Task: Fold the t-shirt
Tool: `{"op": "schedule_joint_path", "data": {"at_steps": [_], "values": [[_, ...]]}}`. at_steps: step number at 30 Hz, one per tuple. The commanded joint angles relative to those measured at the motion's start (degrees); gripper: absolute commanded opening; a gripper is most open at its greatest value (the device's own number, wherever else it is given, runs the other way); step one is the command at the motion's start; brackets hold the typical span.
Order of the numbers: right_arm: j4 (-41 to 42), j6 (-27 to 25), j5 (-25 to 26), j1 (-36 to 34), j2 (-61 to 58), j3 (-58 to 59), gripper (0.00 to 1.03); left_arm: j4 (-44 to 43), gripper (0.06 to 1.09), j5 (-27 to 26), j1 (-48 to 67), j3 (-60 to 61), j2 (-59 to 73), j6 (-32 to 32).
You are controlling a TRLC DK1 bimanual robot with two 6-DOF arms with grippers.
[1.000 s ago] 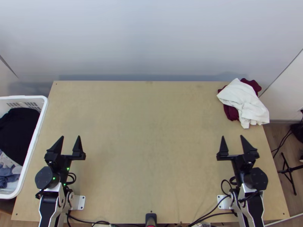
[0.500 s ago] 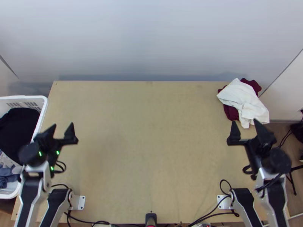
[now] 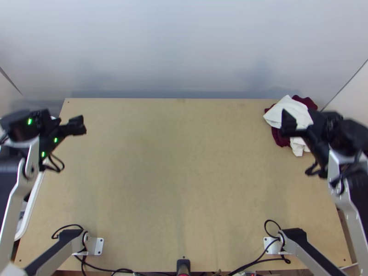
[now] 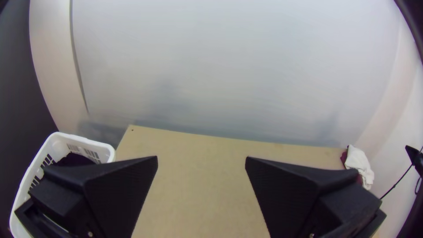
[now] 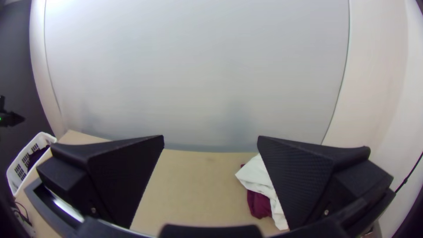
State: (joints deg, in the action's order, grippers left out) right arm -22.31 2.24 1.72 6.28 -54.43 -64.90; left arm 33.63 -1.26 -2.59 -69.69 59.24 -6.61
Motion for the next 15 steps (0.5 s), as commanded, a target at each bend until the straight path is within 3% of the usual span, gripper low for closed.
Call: {"op": "schedule_joint_path", "data": {"at_steps": [1, 9, 15], "values": [[-4.3, 1.4, 0.0, 1.5, -13.8, -14.4, 0.99, 4.3, 1.02, 0.1, -0.2, -12.7, 12.4, 1.1], [-7.3, 1.0, 0.0, 7.3, -22.4, -22.8, 0.99, 8.6, 1.02, 0.9, -0.8, -16.6, 17.8, 3.4], [-10.0, 1.1, 0.0, 10.7, -23.8, -22.7, 0.99, 10.1, 1.02, 4.0, -5.3, -16.9, 18.3, 4.9]]}}
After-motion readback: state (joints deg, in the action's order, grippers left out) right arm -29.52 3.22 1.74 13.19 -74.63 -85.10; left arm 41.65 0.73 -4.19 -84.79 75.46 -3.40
